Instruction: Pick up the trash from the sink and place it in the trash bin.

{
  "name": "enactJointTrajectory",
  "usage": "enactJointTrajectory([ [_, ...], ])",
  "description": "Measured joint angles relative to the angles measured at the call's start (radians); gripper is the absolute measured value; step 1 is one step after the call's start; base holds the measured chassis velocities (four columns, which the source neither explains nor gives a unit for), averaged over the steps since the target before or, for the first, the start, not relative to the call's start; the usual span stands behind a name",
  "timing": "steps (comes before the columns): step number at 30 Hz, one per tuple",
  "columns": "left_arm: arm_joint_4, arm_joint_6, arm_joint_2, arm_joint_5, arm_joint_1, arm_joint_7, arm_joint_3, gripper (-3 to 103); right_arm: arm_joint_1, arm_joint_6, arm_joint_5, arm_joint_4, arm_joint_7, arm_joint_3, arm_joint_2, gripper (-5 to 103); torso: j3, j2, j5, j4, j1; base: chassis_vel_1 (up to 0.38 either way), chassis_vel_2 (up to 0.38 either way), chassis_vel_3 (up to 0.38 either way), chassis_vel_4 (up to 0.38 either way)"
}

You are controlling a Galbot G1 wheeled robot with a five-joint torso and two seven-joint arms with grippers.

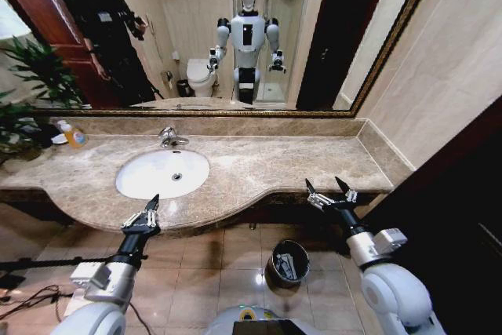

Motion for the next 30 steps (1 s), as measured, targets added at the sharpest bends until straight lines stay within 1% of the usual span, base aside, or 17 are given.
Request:
enactJointTrajectory([
  [2,0.0,0.0,0.0,0.0,0.0,0.0,0.0,0,0.0,-0.002,-0.008,0.0,0.023,0.001,-0.001,100,0.0,0.0,0.0,0.0,0.0,0.0,0.0,0.0,0.0],
  [6,0.0,0.0,0.0,0.0,0.0,0.0,0.0,0,-0.004,-0.003,-0.027,0.0,0.036,0.006,-0.002,100,0.0,0.0,0.0,0.0,0.0,0.0,0.0,0.0,0.0],
  [30,0.0,0.0,0.0,0.0,0.0,0.0,0.0,0,-0.006,-0.003,-0.029,-0.003,0.036,0.009,-0.003,100,0.0,0.0,0.0,0.0,0.0,0.0,0.0,0.0,0.0],
])
